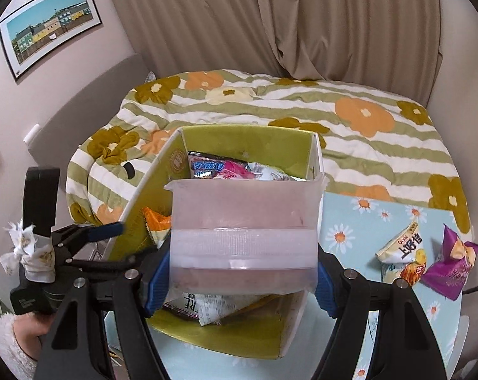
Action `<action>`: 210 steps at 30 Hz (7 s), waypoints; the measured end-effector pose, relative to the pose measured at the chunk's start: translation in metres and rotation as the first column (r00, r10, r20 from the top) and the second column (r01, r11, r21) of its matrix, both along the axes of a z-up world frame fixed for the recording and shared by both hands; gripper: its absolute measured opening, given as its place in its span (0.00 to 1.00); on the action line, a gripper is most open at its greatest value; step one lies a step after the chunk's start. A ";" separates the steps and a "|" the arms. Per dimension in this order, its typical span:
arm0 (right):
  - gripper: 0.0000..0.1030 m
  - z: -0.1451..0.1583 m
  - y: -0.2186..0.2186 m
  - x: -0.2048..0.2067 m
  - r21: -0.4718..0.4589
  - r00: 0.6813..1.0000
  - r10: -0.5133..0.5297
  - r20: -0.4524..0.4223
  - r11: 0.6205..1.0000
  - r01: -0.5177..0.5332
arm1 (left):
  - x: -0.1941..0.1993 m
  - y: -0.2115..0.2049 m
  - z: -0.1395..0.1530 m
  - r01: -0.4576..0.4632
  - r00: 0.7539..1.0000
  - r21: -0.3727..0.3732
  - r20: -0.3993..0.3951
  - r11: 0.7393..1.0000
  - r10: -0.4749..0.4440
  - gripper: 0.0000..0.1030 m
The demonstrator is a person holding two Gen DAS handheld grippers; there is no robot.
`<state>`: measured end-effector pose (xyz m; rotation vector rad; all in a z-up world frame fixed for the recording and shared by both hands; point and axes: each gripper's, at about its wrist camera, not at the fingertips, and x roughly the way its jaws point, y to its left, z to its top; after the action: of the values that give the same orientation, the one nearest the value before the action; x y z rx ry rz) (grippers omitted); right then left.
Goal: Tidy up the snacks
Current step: 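Open the right tool to drop the clear pink pack into the box, then move both tools away from the box toward the last two bags, then grasp the yellow Oishi bag with the left tool while the right tool grasps the purple chip bag, then lift and carry both held bags over the lime-green box, then open the left tool to drop the Oishi bag while the right tool drops the purple bag into the box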
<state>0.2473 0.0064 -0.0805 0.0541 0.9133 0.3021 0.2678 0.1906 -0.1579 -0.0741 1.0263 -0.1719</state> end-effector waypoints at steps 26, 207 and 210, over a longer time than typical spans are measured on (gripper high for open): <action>0.97 -0.019 0.054 0.050 0.046 0.983 0.179 -0.047 0.983 -0.177 | -0.040 0.016 0.015 -0.121 0.992 0.025 0.021 0.992 0.121 0.98; 0.65 0.004 -0.061 0.094 0.174 0.996 0.062 -0.062 0.983 -0.051 | 0.060 -0.001 0.033 -0.202 0.976 -0.138 0.050 0.970 0.210 0.99; 0.65 0.002 -0.057 0.098 0.169 0.995 0.074 -0.073 0.984 -0.060 | 0.054 0.003 0.036 -0.207 0.975 -0.149 0.057 0.967 0.217 0.99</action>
<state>0.3454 -0.0501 -0.0782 0.1906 0.9679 0.4412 0.3221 0.1933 -0.1218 -0.3048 0.9256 -0.0521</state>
